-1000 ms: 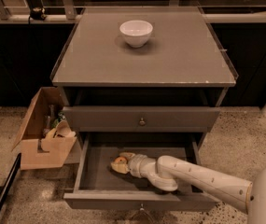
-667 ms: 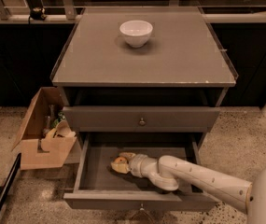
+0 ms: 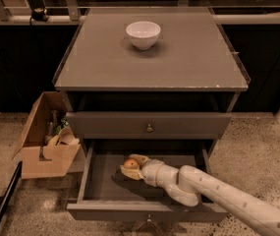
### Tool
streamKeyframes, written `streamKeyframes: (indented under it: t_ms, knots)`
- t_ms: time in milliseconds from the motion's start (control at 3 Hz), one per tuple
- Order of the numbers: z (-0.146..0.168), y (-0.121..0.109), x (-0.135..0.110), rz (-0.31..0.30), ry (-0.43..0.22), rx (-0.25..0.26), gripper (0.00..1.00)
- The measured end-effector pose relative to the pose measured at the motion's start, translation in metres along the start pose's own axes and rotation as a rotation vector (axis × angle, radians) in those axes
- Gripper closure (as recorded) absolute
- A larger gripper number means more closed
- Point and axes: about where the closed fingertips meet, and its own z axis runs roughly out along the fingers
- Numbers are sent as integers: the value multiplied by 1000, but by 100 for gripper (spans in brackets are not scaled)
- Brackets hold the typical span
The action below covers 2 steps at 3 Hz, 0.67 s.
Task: Pick orange from middle drawer and place on counter
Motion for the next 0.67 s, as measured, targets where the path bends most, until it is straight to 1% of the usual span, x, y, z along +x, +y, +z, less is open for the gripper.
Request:
streamKeyframes:
  t_ms: [333,667]
  knots:
    - [-35,31,-28,0,-77,69,100]
    - [-69,68,-47,-11,-145,161,100]
